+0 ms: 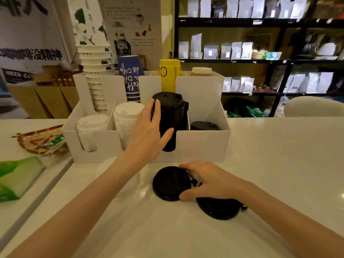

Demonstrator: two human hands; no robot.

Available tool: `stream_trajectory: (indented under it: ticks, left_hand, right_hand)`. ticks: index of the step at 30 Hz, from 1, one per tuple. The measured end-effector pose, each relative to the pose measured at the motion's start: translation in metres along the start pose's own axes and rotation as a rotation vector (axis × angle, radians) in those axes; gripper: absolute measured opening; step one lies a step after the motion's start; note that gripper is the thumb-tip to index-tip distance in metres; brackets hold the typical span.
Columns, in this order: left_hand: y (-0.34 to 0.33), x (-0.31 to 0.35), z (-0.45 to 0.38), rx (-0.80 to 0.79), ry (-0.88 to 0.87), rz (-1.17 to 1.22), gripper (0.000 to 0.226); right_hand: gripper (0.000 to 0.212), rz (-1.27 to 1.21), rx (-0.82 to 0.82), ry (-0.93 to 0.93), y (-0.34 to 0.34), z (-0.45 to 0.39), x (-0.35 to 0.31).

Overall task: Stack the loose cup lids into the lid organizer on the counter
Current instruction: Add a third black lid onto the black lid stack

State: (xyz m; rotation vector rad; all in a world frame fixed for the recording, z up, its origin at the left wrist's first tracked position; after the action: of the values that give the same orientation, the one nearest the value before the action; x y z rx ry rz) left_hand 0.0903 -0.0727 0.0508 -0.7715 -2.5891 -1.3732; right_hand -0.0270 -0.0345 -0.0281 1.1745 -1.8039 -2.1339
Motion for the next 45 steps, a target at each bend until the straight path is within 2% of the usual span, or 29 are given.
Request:
stream_trajectory:
  ticks: [4, 7, 12, 15, 20, 24, 28, 34, 39, 45]
  left_hand:
    - [-0.01, -0.002, 0.025, -0.138, -0.001, 0.202, 0.074]
    - [-0.021, 0.001, 0.057, -0.298, 0.01, 0.27, 0.077]
    - [-0.048, 0.002, 0.103, -0.61, 0.042, 0.218, 0.088]
    - [-0.058, -0.006, 0.11, -0.675, 0.083, 0.151, 0.088]
    - [-0.047, 0.0, 0.094, -0.621, 0.043, 0.154, 0.074]
    - [-0.015, 0.008, 0.07, -0.497, -0.021, 0.209, 0.065]
    - [0.018, 0.015, 0.043, -0.425, -0.035, 0.277, 0.058]
    - [0.06, 0.032, 0.001, -0.285, -0.107, 0.409, 0.056]
    - [0.072, 0.033, -0.031, -0.241, -0.122, 0.469, 0.053]
    - [0.07, 0.015, -0.054, -0.127, -0.029, 0.612, 0.053]
  right_hand:
    - [0.056, -0.023, 0.022, 0.008, -0.002, 0.0, 0.0]
    - [0.058, -0.032, 0.036, 0.008, -0.002, 0.0, 0.001]
    - [0.056, -0.026, 0.048, 0.02, -0.001, 0.0, -0.001]
    - [0.058, -0.021, 0.037, -0.003, -0.003, -0.001, 0.002]
    - [0.054, -0.036, 0.028, -0.012, -0.001, -0.002, 0.003]
    - [0.057, -0.145, 0.068, -0.011, 0.018, -0.001, 0.001]
    - [0.049, -0.265, 0.186, 0.051, 0.052, 0.005, -0.016]
    - [0.074, -0.313, 0.38, 0.058, 0.101, 0.005, -0.022]
    - [0.064, -0.32, 0.54, 0.119, 0.136, -0.004, -0.031]
    - [0.064, -0.403, 0.713, 0.142, 0.158, -0.024, -0.025]
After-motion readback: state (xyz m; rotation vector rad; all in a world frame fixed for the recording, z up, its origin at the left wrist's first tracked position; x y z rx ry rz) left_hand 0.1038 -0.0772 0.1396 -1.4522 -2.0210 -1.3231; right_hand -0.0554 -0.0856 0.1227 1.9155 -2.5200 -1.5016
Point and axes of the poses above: each hand's wrist, its own z-axis away from the middle knuckle, its own y-axis out of the back of the hand, x = y × z, the point moved 8 cm from there along -z, towards the middle knuckle, and after that the axes turned 1 degree about y, right-handed, at the moved point
